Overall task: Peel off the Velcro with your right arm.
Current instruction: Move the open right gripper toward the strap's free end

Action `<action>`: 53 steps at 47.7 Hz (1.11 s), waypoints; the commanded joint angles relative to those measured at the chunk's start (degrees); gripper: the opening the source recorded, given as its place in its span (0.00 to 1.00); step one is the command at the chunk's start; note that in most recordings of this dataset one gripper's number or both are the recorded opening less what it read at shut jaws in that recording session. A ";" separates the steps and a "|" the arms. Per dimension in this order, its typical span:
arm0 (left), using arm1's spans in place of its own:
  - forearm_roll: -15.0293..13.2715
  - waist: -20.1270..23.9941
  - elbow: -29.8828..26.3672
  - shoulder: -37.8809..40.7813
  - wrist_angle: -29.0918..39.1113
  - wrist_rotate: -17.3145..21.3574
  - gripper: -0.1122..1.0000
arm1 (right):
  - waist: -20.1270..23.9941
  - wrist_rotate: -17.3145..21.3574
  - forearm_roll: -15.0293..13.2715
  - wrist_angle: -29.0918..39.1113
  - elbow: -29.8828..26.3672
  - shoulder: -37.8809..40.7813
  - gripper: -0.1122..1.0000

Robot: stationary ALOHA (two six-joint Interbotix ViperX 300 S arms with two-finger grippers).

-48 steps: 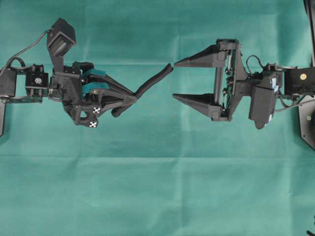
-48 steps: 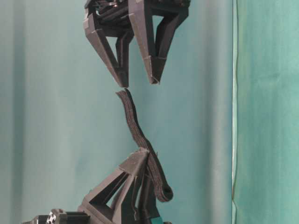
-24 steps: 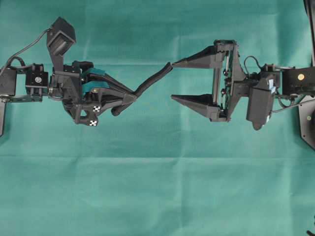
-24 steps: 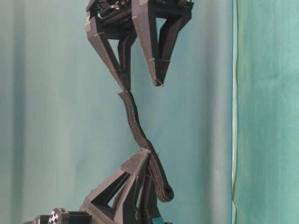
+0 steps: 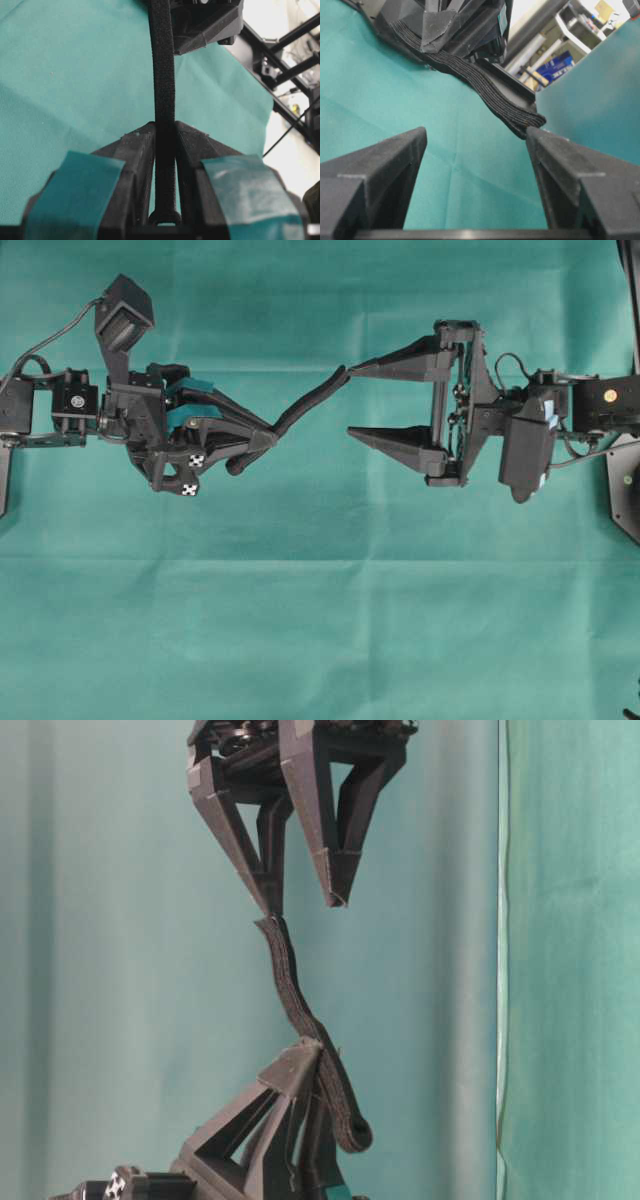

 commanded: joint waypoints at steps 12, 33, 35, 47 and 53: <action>-0.09 0.44 -0.53 -1.67 -0.62 0.09 0.19 | 0.09 0.35 0.00 -0.62 -0.18 -0.44 0.40; -0.09 0.53 -0.62 -1.76 -0.62 0.09 0.19 | 0.09 0.44 0.00 -0.62 -0.35 0.09 0.39; -0.09 0.53 -0.62 -1.76 -0.62 0.09 0.19 | 0.09 0.44 0.00 -0.62 -0.35 0.26 0.39; -0.09 0.62 -0.62 -1.67 -0.62 0.09 0.19 | 0.09 0.44 0.00 -0.62 -0.53 0.70 0.25; -0.09 0.62 -0.53 -1.76 -0.62 0.09 0.19 | 0.09 0.44 0.00 -0.88 -0.53 0.70 0.17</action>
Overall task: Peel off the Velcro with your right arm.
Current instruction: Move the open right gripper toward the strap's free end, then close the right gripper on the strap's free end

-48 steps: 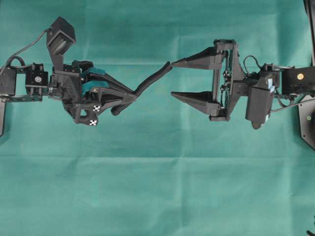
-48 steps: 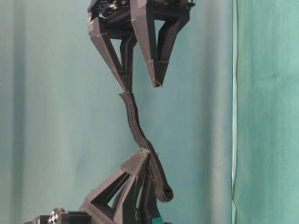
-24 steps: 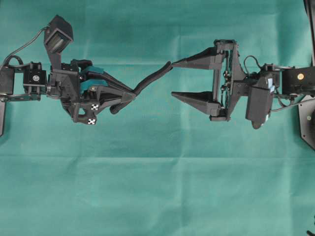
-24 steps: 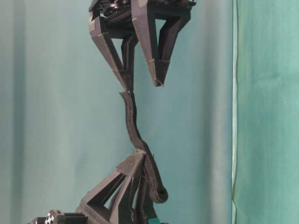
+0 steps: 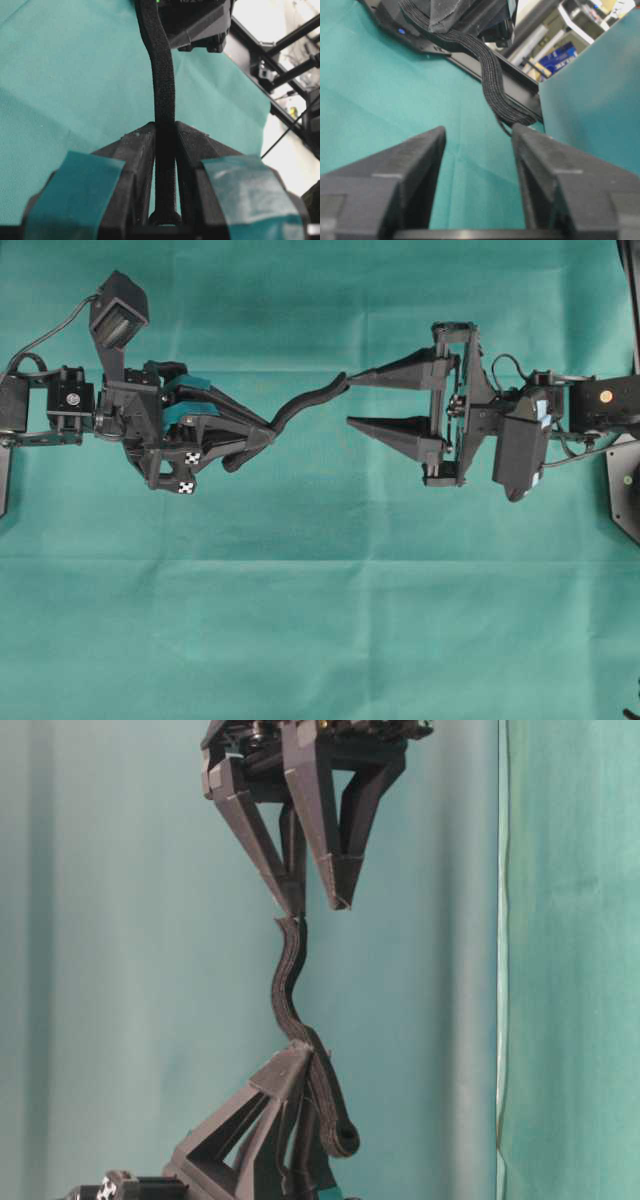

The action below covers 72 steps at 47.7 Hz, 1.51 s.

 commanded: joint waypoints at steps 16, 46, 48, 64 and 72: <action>-0.09 0.53 -0.62 -0.97 -0.53 0.09 0.19 | 0.18 0.18 -0.09 -2.46 -0.70 -0.44 0.13; -0.09 0.53 -0.70 -0.97 -0.70 0.00 0.19 | 0.18 0.09 -0.09 -4.04 -0.79 -0.44 0.08; -0.09 0.53 -0.70 -0.88 -0.70 0.00 0.19 | 0.18 0.09 -0.09 -4.13 -0.79 -0.44 0.08; -0.09 0.53 -0.62 -0.97 -0.70 0.00 0.19 | 0.18 0.18 0.35 -4.92 -0.79 -0.44 0.08; -0.09 0.53 -0.53 -0.88 -0.79 0.00 0.19 | 0.00 0.09 0.35 -5.01 -0.79 -0.44 0.08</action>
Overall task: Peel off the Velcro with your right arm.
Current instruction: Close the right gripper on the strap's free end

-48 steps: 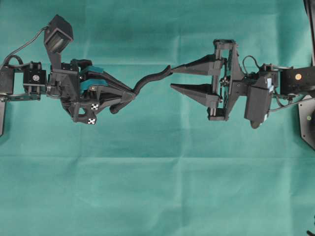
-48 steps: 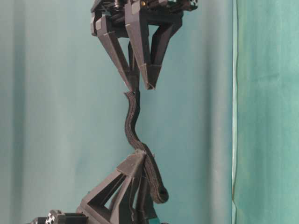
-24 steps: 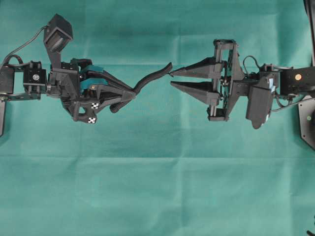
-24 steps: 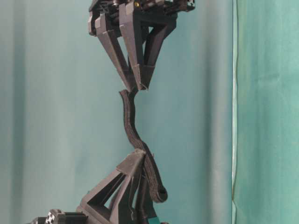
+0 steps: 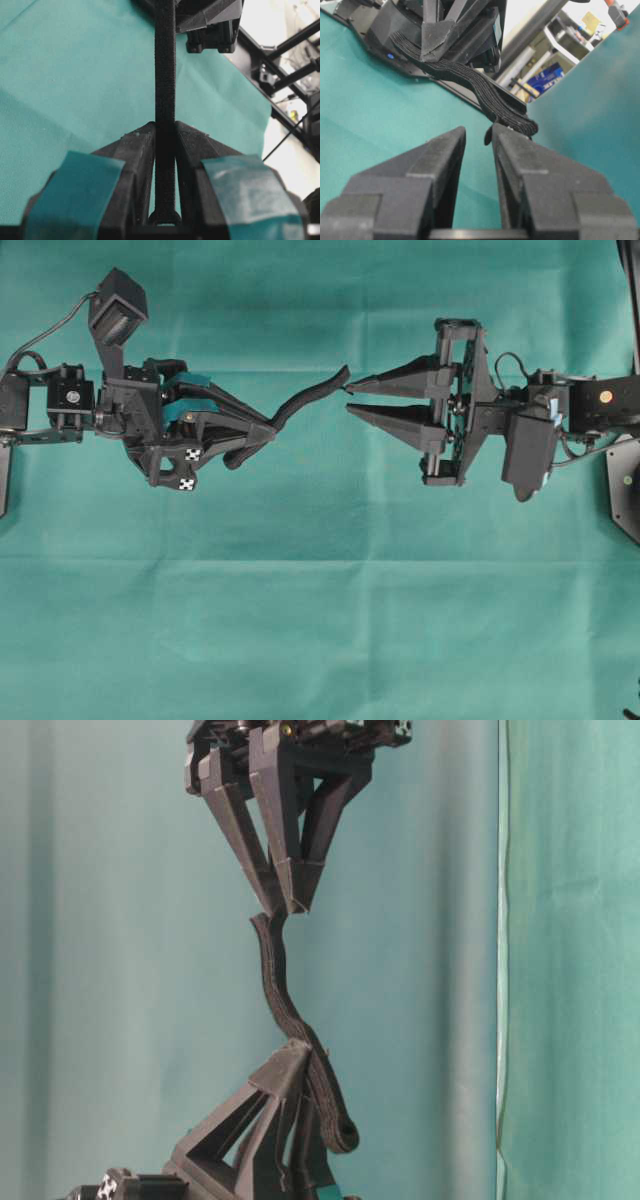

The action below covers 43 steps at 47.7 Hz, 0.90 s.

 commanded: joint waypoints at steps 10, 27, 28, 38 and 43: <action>0.00 -0.09 -0.35 -0.88 -0.62 0.09 0.19 | 0.00 -0.09 0.09 -0.70 -0.70 -0.44 0.03; 0.00 -0.18 -0.35 -0.97 -0.53 0.18 0.19 | 0.00 -0.09 0.09 -0.70 -0.44 -0.44 0.02; 0.00 -0.18 -0.35 -0.97 -0.62 0.18 0.19 | 0.00 -0.09 0.09 -0.70 -0.44 -0.44 0.02; 0.00 -0.09 -0.35 -0.88 -1.23 0.35 0.19 | 0.26 0.09 -0.26 -0.70 -0.70 -0.09 0.02; 0.09 -0.09 -0.35 -0.79 -1.58 0.44 0.19 | 0.70 0.09 -0.26 -0.70 -1.14 0.79 0.02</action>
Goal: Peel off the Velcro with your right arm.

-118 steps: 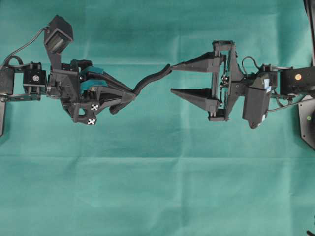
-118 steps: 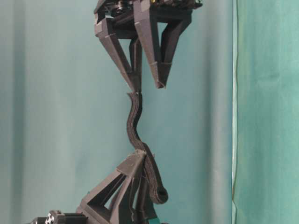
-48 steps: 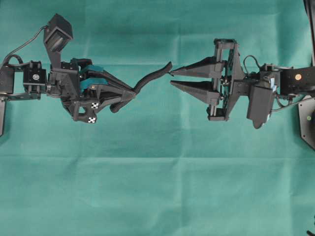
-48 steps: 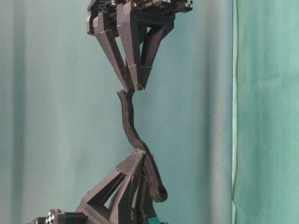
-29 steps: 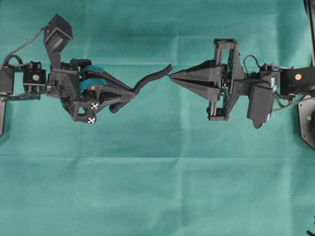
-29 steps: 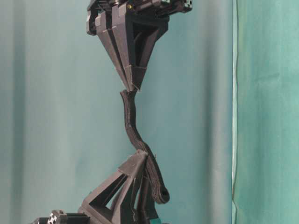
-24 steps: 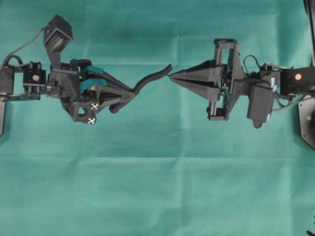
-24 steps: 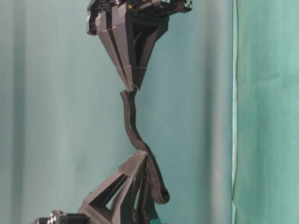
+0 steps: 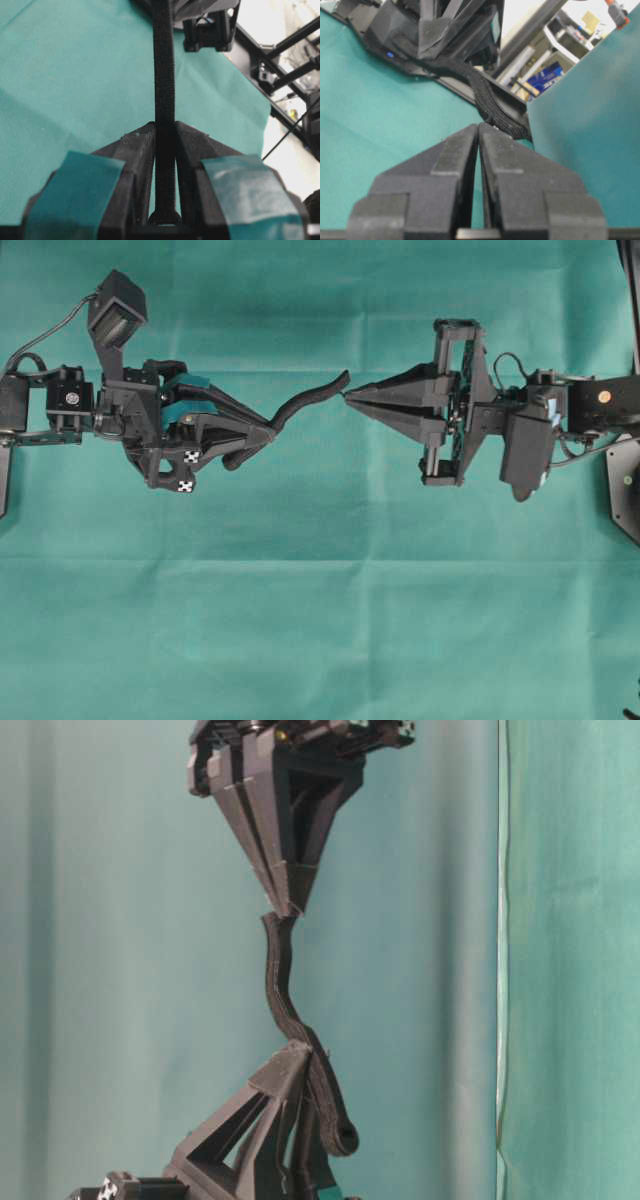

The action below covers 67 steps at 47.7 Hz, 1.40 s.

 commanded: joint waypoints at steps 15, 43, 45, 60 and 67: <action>0.00 0.26 -0.62 -0.62 -1.41 0.09 0.19 | 1.76 0.09 -0.18 -0.62 -3.43 2.55 0.02; 0.00 0.70 -0.35 -0.35 -1.58 0.18 0.19 | 2.20 0.09 -2.72 -0.62 -7.38 4.83 0.02; 0.00 0.88 -0.26 -0.35 -1.58 0.18 0.19 | 2.29 0.09 -2.90 -0.62 -7.65 5.10 0.02; 0.09 1.14 -0.18 -0.35 -1.67 0.26 0.19 | 2.99 0.09 -3.96 -0.62 -9.76 7.47 0.02; 0.09 1.14 -0.18 -0.35 -1.67 0.26 0.19 | 3.34 0.09 -3.96 -0.18 -10.55 8.26 0.02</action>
